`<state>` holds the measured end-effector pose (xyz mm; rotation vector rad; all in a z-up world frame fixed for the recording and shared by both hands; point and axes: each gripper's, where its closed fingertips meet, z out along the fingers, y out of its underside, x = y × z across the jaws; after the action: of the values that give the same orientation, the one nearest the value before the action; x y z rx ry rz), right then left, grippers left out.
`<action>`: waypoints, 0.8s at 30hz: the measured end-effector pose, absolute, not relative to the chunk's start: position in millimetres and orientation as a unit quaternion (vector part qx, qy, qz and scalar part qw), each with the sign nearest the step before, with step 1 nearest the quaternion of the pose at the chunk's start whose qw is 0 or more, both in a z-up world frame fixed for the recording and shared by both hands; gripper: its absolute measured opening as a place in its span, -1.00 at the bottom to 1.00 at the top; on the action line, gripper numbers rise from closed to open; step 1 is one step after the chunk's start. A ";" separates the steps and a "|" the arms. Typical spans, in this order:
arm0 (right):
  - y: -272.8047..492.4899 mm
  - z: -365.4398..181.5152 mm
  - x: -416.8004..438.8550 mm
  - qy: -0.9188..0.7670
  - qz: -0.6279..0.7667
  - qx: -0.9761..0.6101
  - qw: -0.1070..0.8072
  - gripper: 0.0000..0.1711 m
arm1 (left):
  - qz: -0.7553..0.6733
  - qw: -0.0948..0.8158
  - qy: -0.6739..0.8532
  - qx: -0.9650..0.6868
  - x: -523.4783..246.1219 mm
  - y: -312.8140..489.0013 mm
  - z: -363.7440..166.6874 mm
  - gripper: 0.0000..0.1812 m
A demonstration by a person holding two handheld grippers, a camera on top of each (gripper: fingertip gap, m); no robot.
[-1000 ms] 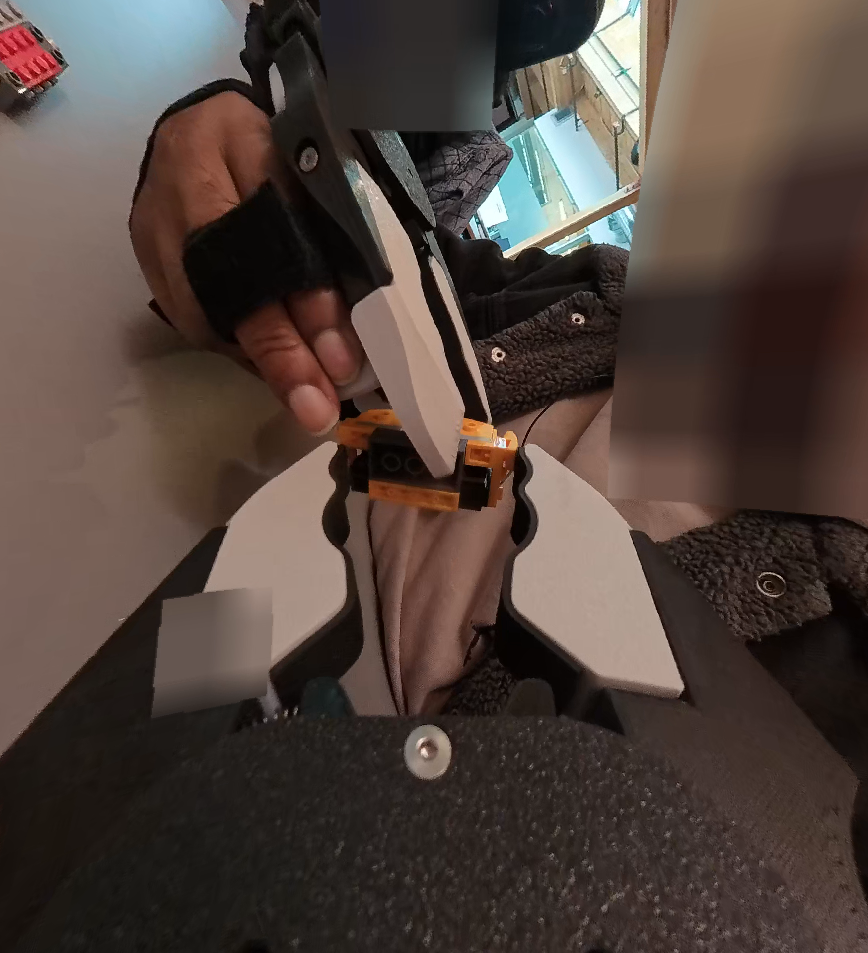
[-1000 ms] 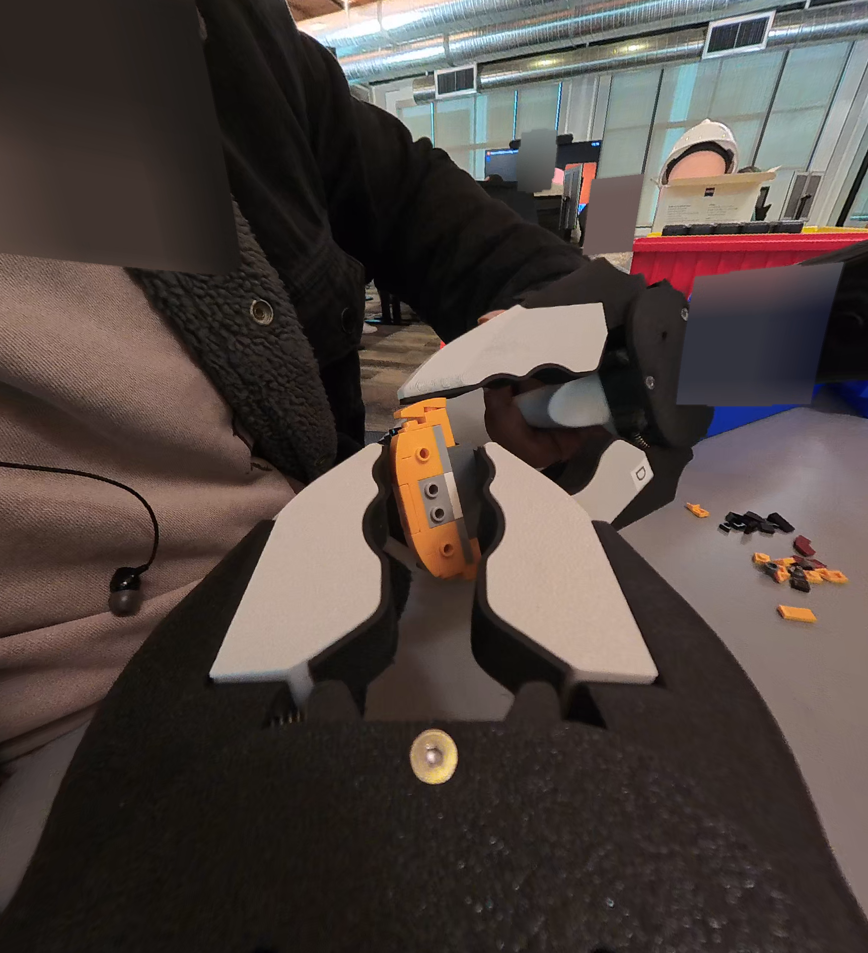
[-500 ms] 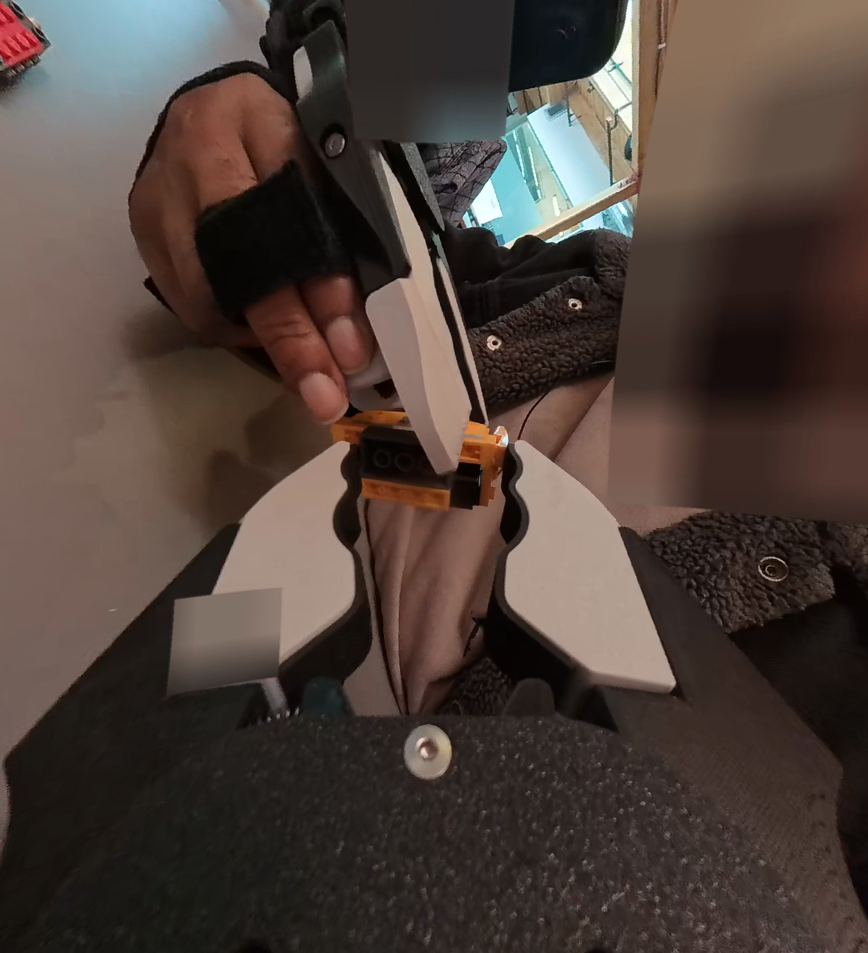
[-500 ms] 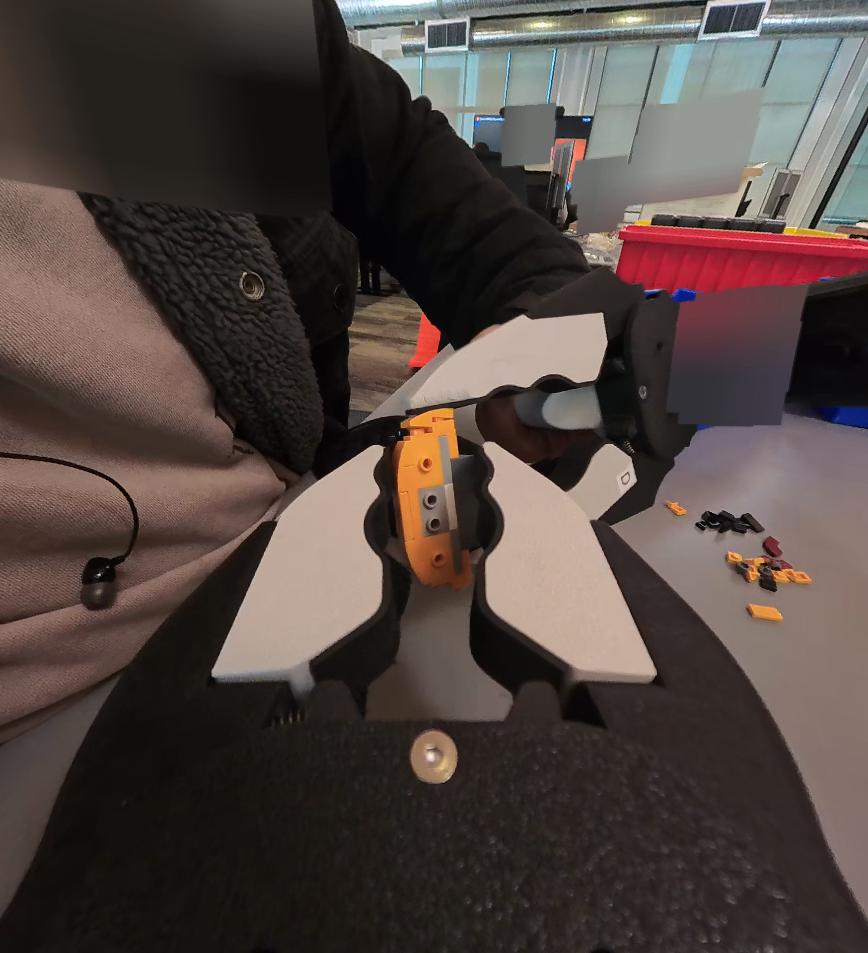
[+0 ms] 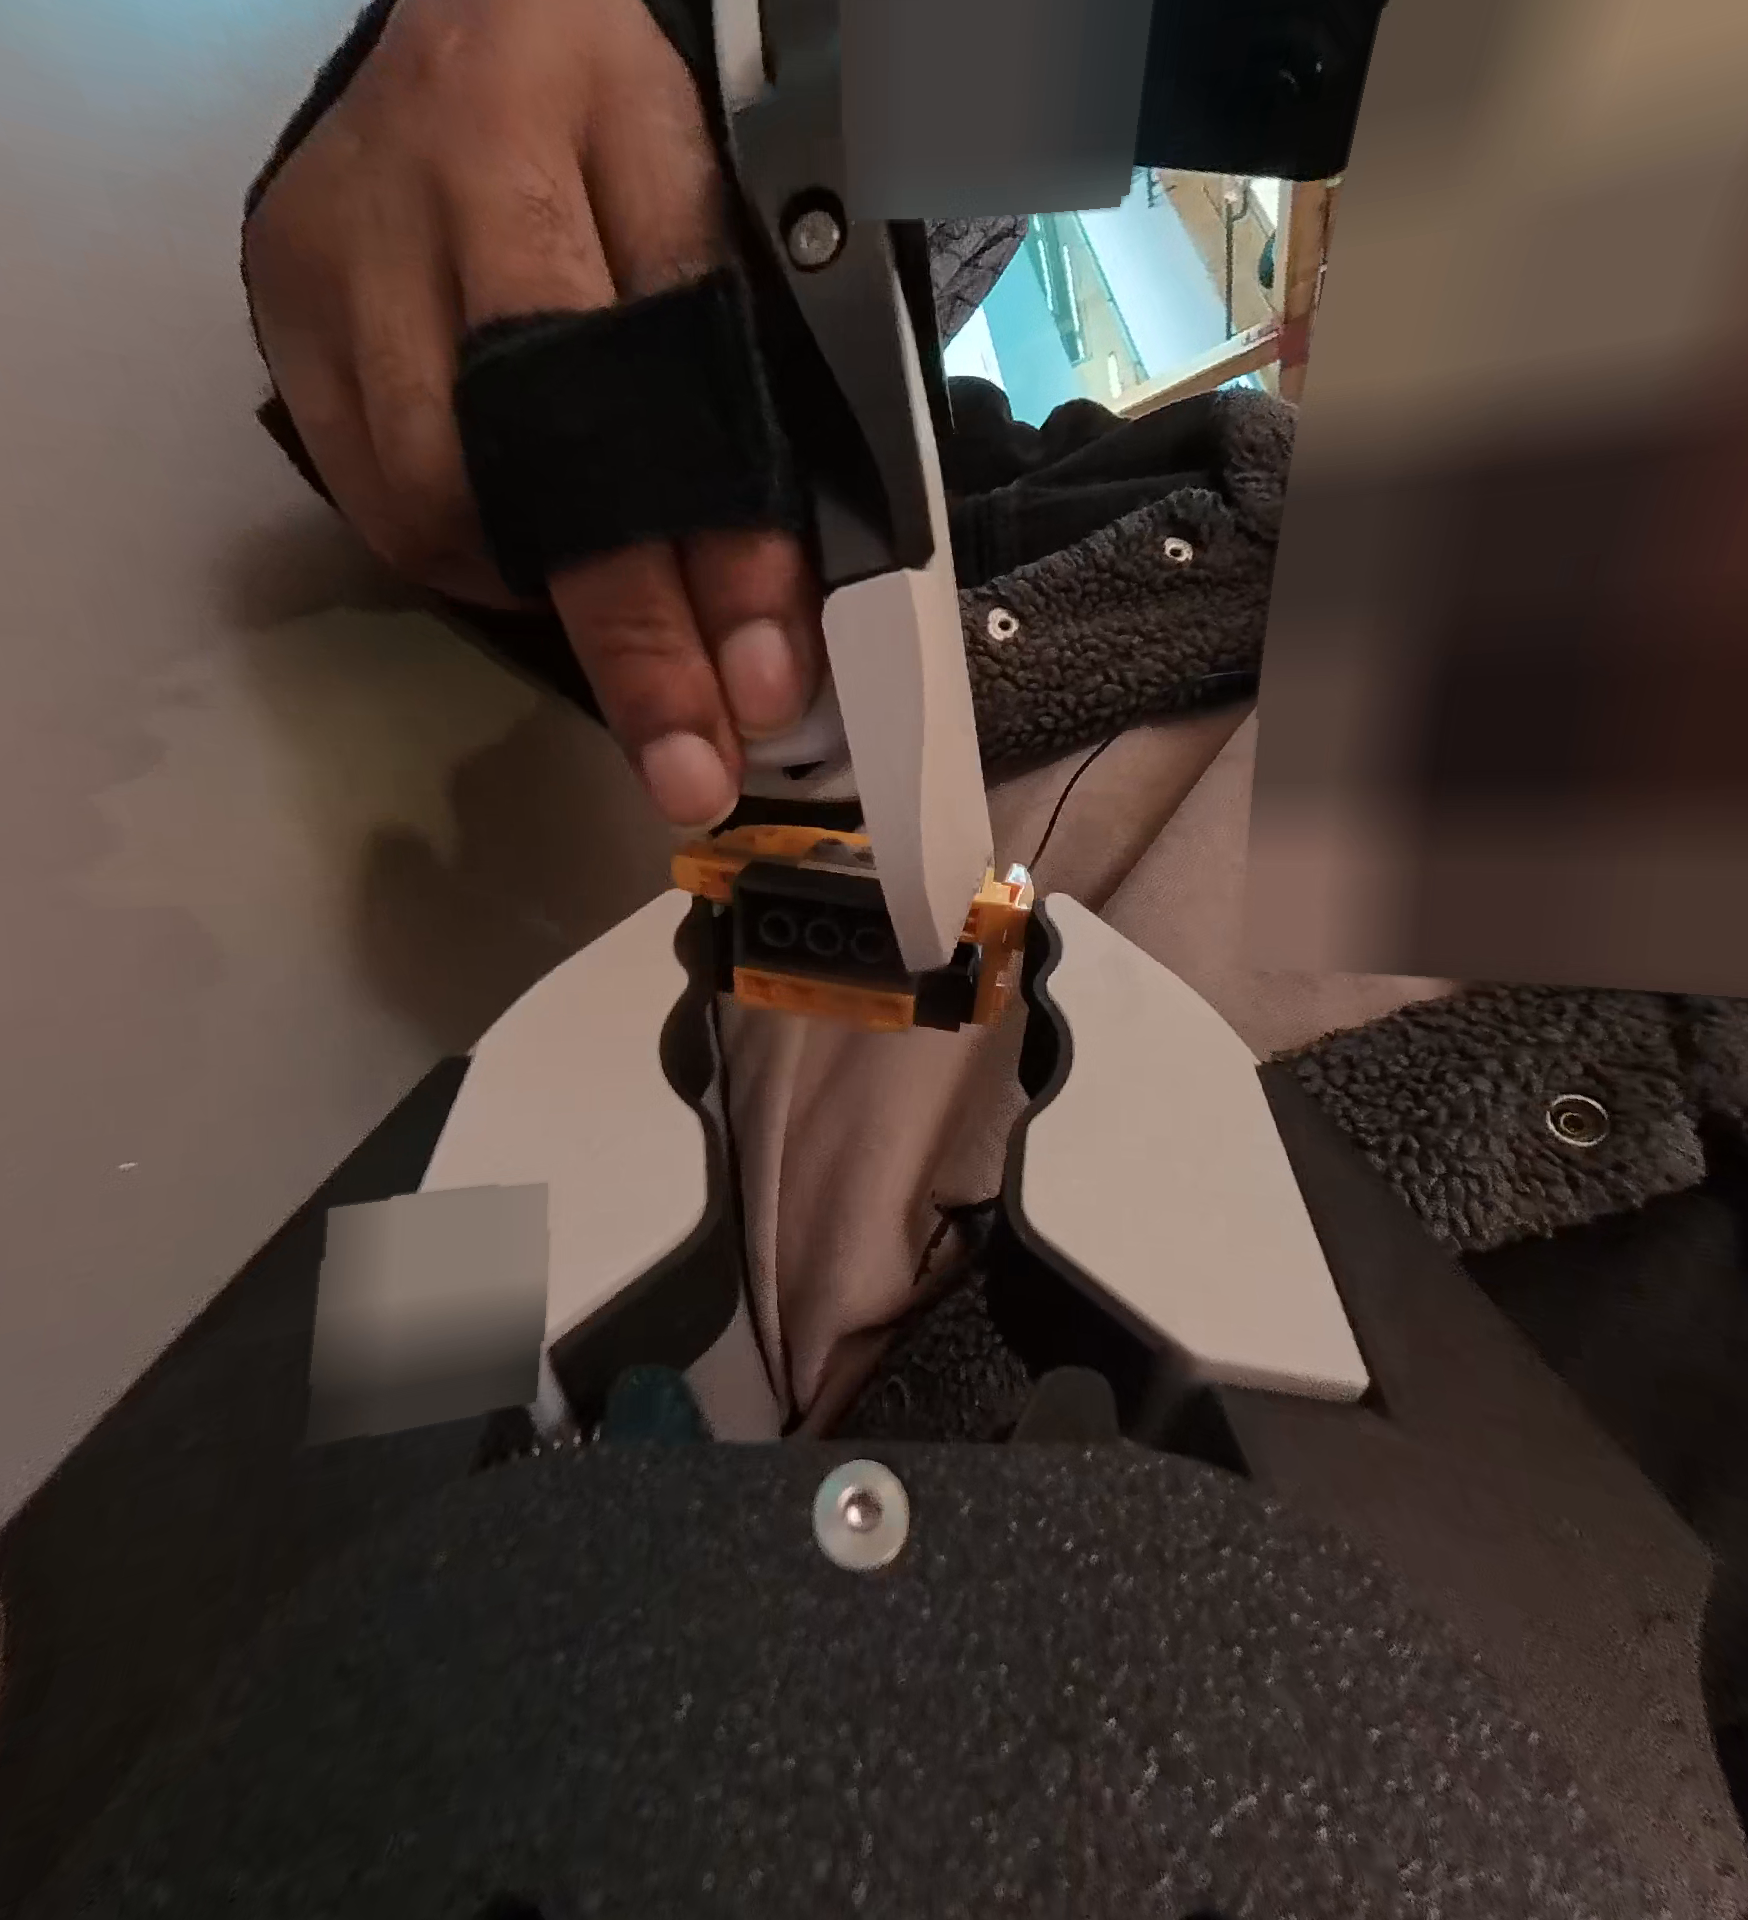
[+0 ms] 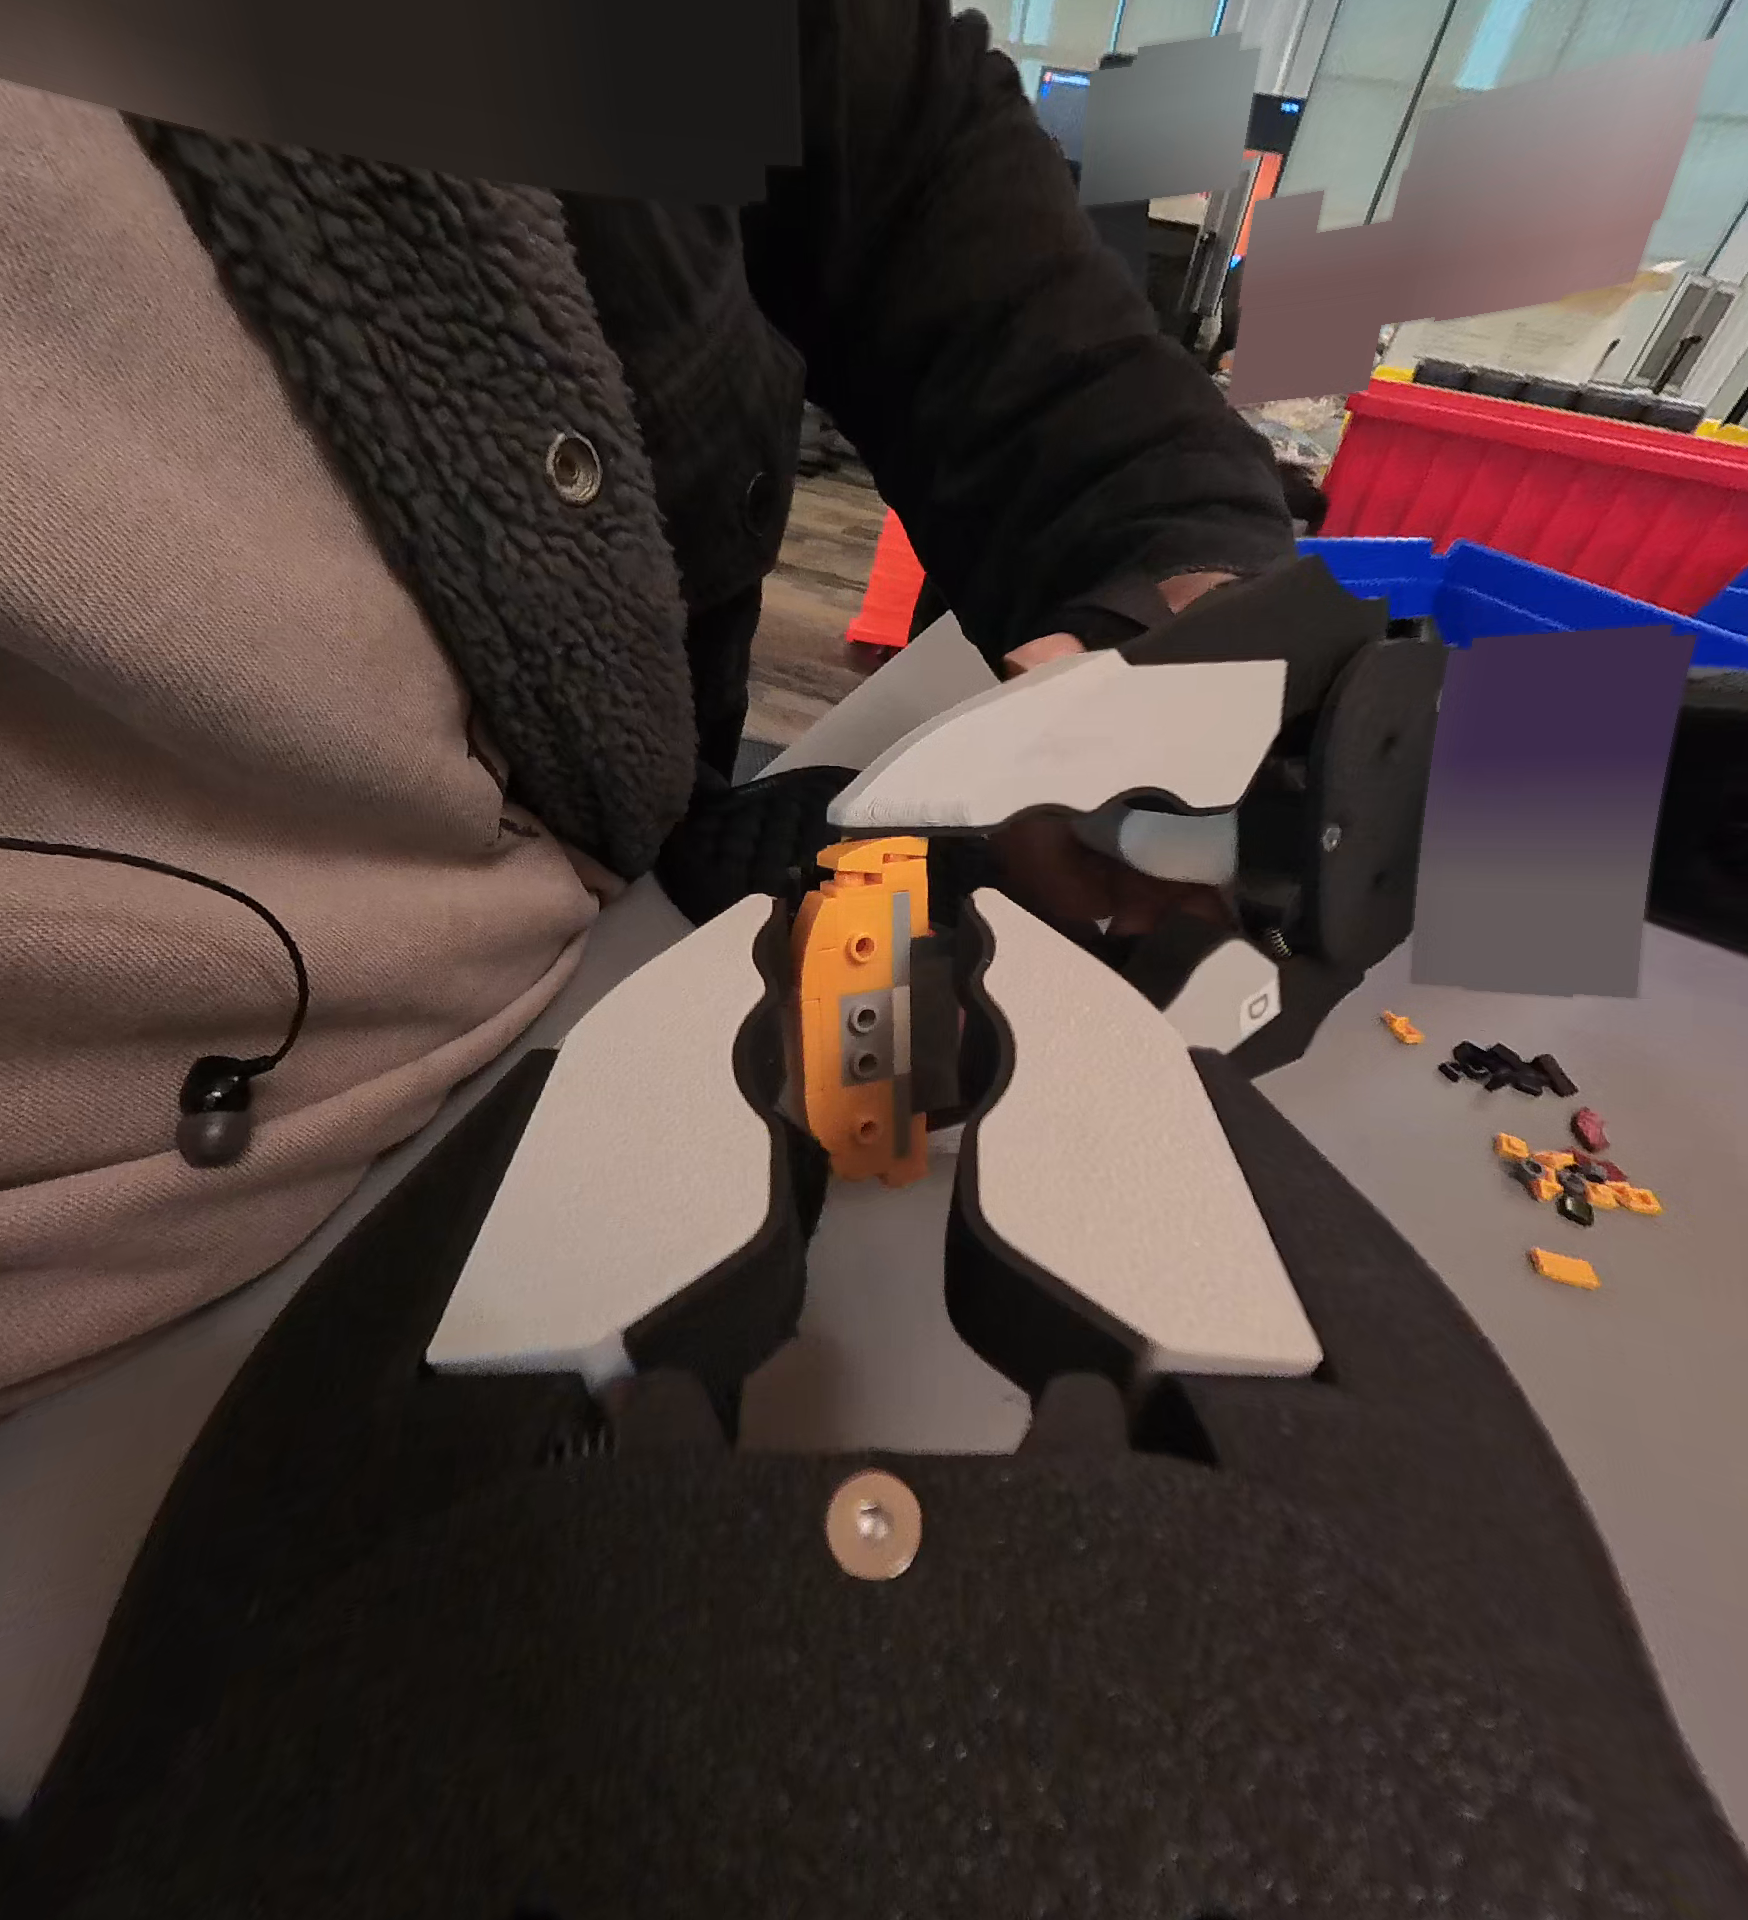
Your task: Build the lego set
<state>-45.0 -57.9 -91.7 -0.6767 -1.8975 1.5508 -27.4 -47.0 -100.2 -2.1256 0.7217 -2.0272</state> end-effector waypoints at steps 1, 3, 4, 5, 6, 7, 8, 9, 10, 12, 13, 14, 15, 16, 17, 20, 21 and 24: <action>-60.5 -92.7 -45.0 -0.719 0.576 -0.250 0.297 -0.66 | -0.668 0.055 0.240 -0.702 -26.8 -49.0 -101.5 -0.34; -65.8 -93.1 -44.4 -0.726 0.571 -0.242 0.298 -0.66 | -0.673 0.049 0.243 -0.697 -25.5 -53.1 -101.2 -0.35; -67.7 -92.4 -44.1 -0.728 0.569 -0.239 0.300 -0.66 | -0.676 0.047 0.245 -0.693 -25.0 -55.1 -100.6 -0.34; -68.7 -91.4 -43.9 -0.729 0.568 -0.236 0.302 -0.66 | -0.682 0.045 0.243 -0.688 -24.8 -56.4 -99.6 -0.34; -69.3 -90.6 -44.1 -0.729 0.566 -0.235 0.304 -0.66 | -0.687 0.044 0.240 -0.685 -24.8 -56.9 -98.7 -0.34; -69.8 -90.5 -44.1 -0.730 0.564 -0.234 0.306 -0.66 | -0.689 0.045 0.239 -0.683 -25.0 -57.5 -98.5 -0.34; -70.7 -91.0 -44.2 -0.733 0.562 -0.232 0.306 -0.66 | -0.688 0.046 0.241 -0.683 -25.0 -58.4 -98.9 -0.34; -71.8 -91.2 -44.0 -0.735 0.560 -0.230 0.307 -0.66 | -0.687 0.047 0.245 -0.682 -24.9 -59.4 -99.2 -0.34; -72.8 -91.4 -43.8 -0.736 0.558 -0.227 0.308 -0.66 | -0.685 0.051 0.251 -0.682 -24.7 -60.2 -99.5 -0.33; -73.2 -91.1 -44.0 -0.738 0.554 -0.226 0.312 -0.66 | -0.679 0.062 0.260 -0.683 -24.9 -60.4 -99.4 -0.33; -72.8 -91.0 -44.3 -0.738 0.553 -0.226 0.315 -0.66 | -0.678 0.066 0.262 -0.684 -25.1 -60.0 -99.2 -0.33; -72.6 -91.3 -44.5 -0.739 0.550 -0.226 0.316 -0.66 | -0.676 0.070 0.264 -0.684 -25.3 -59.8 -99.3 -0.33; -73.0 -91.8 -44.6 -0.741 0.548 -0.225 0.317 -0.65 | -0.674 0.074 0.268 -0.685 -25.3 -59.9 -99.9 -0.34; -73.7 -91.8 -44.5 -0.741 0.548 -0.224 0.318 -0.66 | -0.673 0.076 0.271 -0.684 -25.3 -60.6 -100.0 -0.34; -74.4 -91.5 -44.4 -0.741 0.548 -0.223 0.318 -0.66 | -0.672 0.078 0.274 -0.683 -25.2 -61.2 -99.7 -0.34; -73.9 -91.9 -45.0 -0.742 0.544 -0.223 0.322 -0.65 | -0.667 0.087 0.278 -0.685 -25.8 -60.6 -100.0 -0.33; -73.9 -91.8 -45.1 -0.741 0.545 -0.222 0.322 -0.65 | -0.667 0.088 0.278 -0.686 -25.9 -60.6 -99.8 -0.33; -75.2 -92.0 -44.8 -0.743 0.544 -0.220 0.322 -0.65 | -0.666 0.088 0.281 -0.685 -25.7 -61.7 -100.0 -0.33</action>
<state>-44.8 -75.2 -92.0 -0.5786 -1.9504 1.4293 -25.7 -61.7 -100.0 -2.0405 0.8361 -1.9826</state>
